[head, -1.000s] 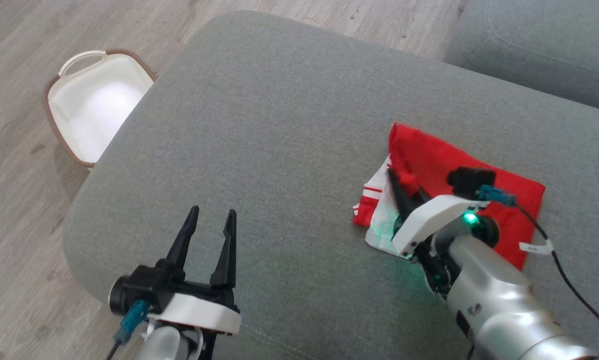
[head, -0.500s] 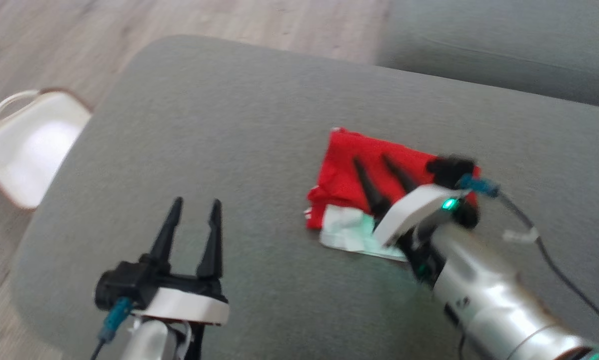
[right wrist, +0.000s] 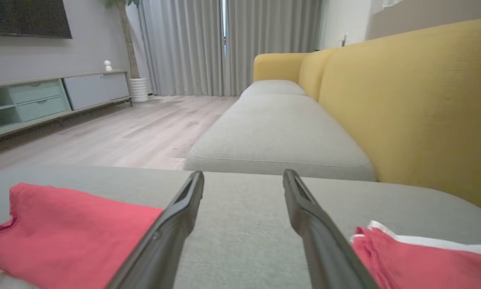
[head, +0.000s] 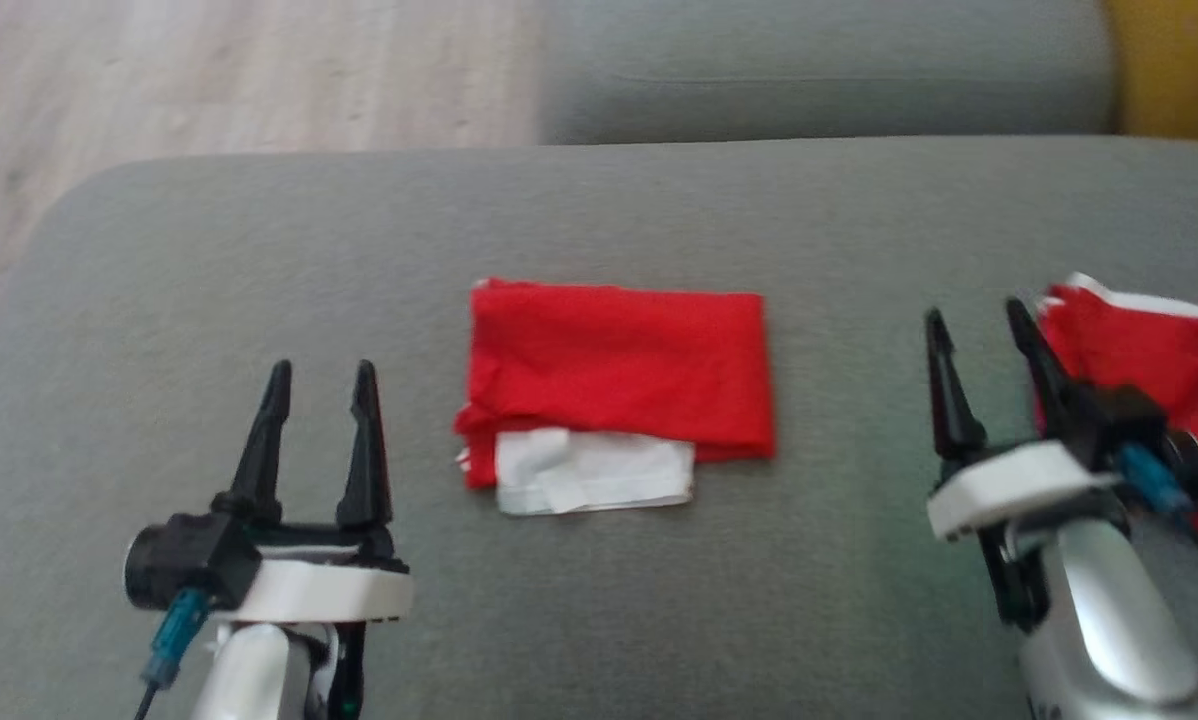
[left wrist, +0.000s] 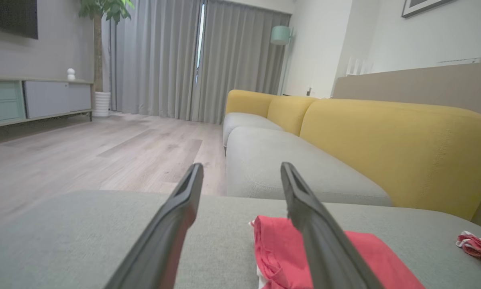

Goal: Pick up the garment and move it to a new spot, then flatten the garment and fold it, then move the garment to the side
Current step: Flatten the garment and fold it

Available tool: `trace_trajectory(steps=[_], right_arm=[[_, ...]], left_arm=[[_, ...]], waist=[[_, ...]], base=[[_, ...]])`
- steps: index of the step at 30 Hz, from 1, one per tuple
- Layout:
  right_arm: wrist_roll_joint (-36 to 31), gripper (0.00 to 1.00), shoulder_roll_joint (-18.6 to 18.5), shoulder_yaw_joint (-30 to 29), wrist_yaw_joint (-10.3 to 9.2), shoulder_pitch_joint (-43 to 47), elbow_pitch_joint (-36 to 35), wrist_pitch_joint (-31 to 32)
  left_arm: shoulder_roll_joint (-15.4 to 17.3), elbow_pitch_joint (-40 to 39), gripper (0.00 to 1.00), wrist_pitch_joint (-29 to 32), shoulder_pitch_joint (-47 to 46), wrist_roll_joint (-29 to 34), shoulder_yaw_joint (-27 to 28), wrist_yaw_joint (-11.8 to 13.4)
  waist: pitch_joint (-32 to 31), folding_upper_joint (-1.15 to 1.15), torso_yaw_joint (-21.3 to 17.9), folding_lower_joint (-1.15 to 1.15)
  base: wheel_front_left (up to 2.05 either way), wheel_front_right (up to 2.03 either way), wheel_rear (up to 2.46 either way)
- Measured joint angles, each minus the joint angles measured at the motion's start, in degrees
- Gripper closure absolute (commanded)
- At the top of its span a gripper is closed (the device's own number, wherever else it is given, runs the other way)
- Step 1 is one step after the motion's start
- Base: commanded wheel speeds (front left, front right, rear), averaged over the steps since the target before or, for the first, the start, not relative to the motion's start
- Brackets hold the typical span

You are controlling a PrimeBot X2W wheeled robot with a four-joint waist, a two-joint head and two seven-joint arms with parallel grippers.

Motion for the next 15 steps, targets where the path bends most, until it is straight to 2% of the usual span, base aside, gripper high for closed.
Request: trace_trajectory(steps=[5, 10, 15], right_arm=[[-2.5, 0.0, 1.5, -4.2, 0.0, 5.9, -6.1, 0.0], [1.3, 0.0, 1.9, -3.9, 0.0, 9.8, -8.3, 0.0], [1.8, 0.0, 2.0, -3.2, 0.0, 10.9, -8.7, 0.0]], left_arm=[[0.0, 0.3, 0.0, 0.0, 0.6, 0.0, 0.4, 0.3], [0.0, 0.8, 0.0, 0.0, 3.2, 0.0, 0.5, 0.3], [0.0, 1.0, 0.0, 0.0, 3.7, 0.0, 0.5, 0.3]], waist=[[0.0, 0.0, -3.3, 0.0], [-0.3, 0.0, -5.0, 0.0], [-0.3, 0.0, -5.3, 0.0]], base=[[0.0, 0.0, 0.0], [0.0, 0.0, 0.0], [0.0, 0.0, 0.0]])
